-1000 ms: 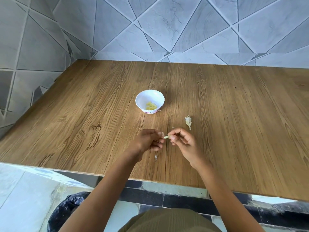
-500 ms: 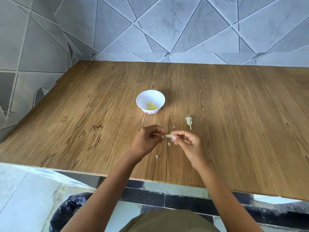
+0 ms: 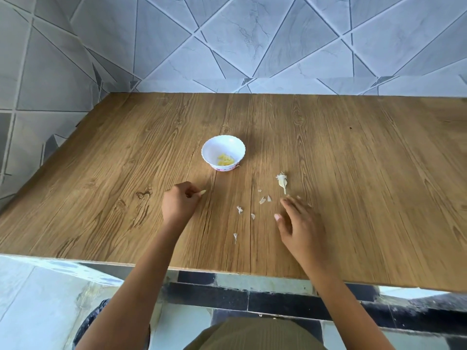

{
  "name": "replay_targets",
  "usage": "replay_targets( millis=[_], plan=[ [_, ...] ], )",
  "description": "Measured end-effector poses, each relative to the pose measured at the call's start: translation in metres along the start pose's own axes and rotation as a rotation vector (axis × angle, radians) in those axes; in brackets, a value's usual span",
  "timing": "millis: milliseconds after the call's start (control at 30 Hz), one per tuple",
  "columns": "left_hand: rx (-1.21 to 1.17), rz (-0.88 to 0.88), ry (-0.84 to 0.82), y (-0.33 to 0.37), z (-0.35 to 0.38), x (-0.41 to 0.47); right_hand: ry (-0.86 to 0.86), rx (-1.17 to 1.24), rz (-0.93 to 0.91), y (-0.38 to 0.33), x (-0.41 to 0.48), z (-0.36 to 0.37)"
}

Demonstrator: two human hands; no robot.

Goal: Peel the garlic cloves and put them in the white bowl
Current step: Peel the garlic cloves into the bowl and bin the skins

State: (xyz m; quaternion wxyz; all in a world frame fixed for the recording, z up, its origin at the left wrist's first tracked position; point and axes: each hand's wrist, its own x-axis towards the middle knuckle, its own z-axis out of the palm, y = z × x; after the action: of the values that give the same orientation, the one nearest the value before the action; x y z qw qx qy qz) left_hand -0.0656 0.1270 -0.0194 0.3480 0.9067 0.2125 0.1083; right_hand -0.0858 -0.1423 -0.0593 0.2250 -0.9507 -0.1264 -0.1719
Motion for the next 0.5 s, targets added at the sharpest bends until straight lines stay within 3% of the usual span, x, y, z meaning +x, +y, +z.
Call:
replay_targets(
  millis=[133, 233, 367, 500],
  plan=[
    [0.064, 0.065, 0.035, 0.003, 0.006, -0.001, -0.080, -0.069, 0.045, 0.004, -0.004, 0.000],
    [0.057, 0.246, 0.059, 0.019, 0.009, -0.008, -0.117, -0.063, 0.062, 0.002, -0.003, -0.002],
    [0.083, 0.551, -0.215, 0.056, 0.029, -0.019, -0.104, -0.057, 0.069, 0.002, -0.003, -0.002],
    [0.246, 0.720, -0.432, 0.088, 0.058, -0.014, -0.108, -0.032, 0.068, 0.002, -0.004, -0.004]
  ],
)
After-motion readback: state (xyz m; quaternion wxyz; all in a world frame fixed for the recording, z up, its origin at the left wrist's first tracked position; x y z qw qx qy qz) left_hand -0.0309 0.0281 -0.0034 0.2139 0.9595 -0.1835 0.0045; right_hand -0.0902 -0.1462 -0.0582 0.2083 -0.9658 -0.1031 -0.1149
